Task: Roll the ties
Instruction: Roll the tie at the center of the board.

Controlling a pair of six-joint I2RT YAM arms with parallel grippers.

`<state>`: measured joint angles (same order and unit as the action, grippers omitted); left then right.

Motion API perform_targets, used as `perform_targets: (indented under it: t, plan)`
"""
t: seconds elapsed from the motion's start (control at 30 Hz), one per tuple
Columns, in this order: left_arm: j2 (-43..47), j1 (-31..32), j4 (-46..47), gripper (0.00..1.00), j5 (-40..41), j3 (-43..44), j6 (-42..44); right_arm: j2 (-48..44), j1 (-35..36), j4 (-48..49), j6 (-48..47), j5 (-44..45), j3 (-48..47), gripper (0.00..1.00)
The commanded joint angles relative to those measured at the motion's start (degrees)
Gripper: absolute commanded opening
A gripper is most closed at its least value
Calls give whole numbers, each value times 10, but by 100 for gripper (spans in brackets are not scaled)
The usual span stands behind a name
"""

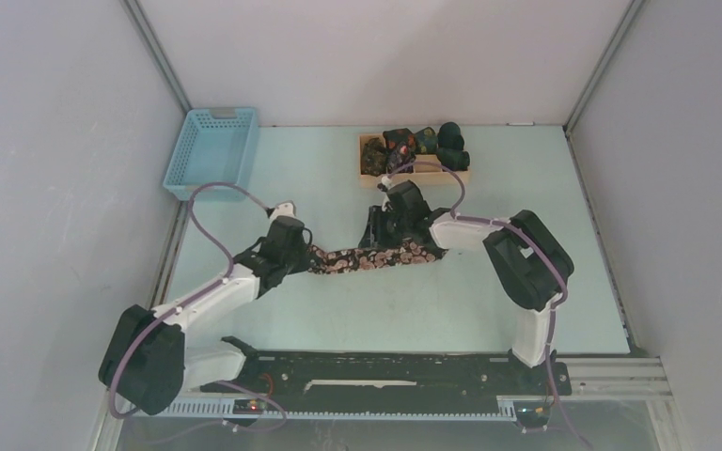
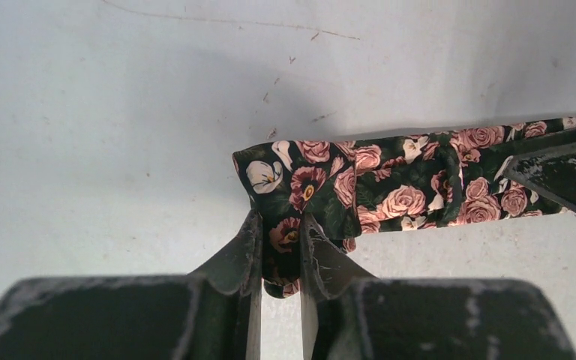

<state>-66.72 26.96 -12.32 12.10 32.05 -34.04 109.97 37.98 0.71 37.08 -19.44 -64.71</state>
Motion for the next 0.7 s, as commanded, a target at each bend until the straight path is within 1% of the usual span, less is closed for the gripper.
perform_targets:
  t: [0.0,0.27,0.53,0.67]
  plan:
    - [-28,27,-76,11,102,61,38,-49,-3,13,-5,4,5,40]
    - [-104,77,-156,10,208,133,64,-81,-21,10,3,9,27,40]
    - [-194,154,-239,9,318,212,39,-115,-40,7,12,30,52,38]
    - [-235,180,-266,9,343,244,28,-125,-50,9,18,31,62,37]
